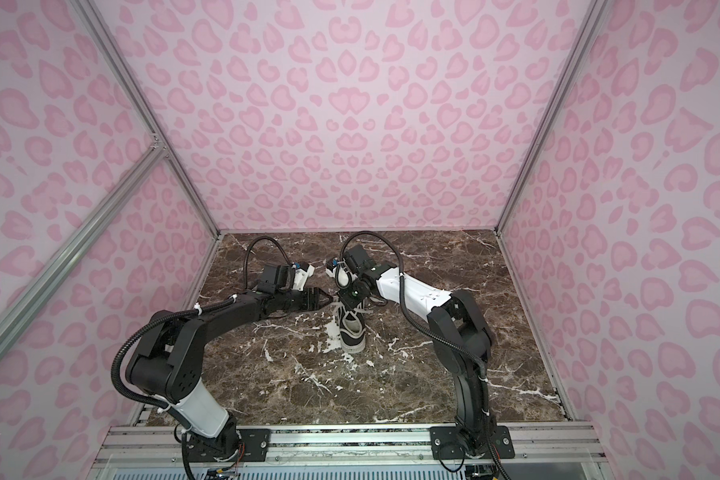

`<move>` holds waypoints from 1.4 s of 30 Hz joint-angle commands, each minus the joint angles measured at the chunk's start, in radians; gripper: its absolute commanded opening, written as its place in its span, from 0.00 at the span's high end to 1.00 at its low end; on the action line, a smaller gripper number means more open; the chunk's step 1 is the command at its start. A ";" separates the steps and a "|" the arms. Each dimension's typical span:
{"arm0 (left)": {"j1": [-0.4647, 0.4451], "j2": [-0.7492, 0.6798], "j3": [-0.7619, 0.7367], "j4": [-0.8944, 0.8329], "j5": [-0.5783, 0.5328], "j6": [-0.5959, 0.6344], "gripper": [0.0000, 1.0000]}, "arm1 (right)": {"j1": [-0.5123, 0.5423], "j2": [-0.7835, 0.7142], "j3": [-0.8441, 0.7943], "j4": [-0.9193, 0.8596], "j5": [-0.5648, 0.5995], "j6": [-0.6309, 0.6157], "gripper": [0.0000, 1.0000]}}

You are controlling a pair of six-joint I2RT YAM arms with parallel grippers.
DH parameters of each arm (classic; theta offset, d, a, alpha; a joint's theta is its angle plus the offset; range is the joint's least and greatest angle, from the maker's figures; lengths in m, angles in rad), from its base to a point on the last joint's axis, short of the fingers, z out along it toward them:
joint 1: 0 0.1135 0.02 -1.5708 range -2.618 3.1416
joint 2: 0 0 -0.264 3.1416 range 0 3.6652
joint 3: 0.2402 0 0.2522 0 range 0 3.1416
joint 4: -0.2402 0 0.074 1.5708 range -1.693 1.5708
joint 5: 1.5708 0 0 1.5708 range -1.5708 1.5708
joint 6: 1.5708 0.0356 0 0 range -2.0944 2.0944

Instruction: Tie the shoes

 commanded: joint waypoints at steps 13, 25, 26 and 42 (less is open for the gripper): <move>-0.002 0.062 -0.005 0.161 0.116 -0.140 0.43 | -0.025 -0.042 -0.116 0.189 -0.068 0.113 1.00; -0.013 0.068 -0.015 0.160 0.103 -0.144 0.81 | -0.024 -0.042 -0.118 0.198 -0.080 0.120 1.00; -0.013 0.064 -0.014 0.154 0.093 -0.140 0.86 | -0.025 -0.042 -0.117 0.192 -0.079 0.117 1.00; -0.014 0.081 0.107 -0.111 0.004 0.035 0.92 | -0.057 -0.134 -0.203 0.105 -0.089 -0.071 0.67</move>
